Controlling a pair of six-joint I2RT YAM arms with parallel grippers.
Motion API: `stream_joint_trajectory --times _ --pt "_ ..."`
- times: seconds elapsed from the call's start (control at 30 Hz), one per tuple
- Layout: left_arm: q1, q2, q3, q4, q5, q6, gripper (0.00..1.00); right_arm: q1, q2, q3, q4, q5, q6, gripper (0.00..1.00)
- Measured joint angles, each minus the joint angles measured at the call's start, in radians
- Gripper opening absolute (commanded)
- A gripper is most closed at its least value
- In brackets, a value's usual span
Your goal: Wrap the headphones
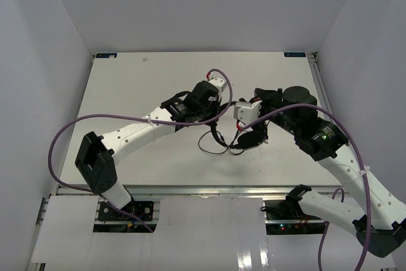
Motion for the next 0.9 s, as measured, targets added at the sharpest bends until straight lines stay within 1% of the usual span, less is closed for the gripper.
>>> stream_joint_trajectory --times 0.17,0.47,0.77,0.9 --pt "-0.024 -0.055 -0.044 0.014 0.067 0.055 0.00 -0.014 0.000 -0.028 0.003 -0.053 0.033 0.08" --pt "-0.050 -0.126 -0.106 0.050 0.187 0.115 0.00 -0.036 0.016 -0.029 0.009 -0.148 0.095 0.08" --pt "-0.063 -0.132 -0.116 0.061 0.225 0.134 0.00 -0.047 0.022 -0.046 0.035 -0.197 0.137 0.08" --pt "-0.063 -0.142 -0.116 0.060 0.232 0.139 0.00 -0.065 0.018 -0.079 0.059 -0.212 0.152 0.08"
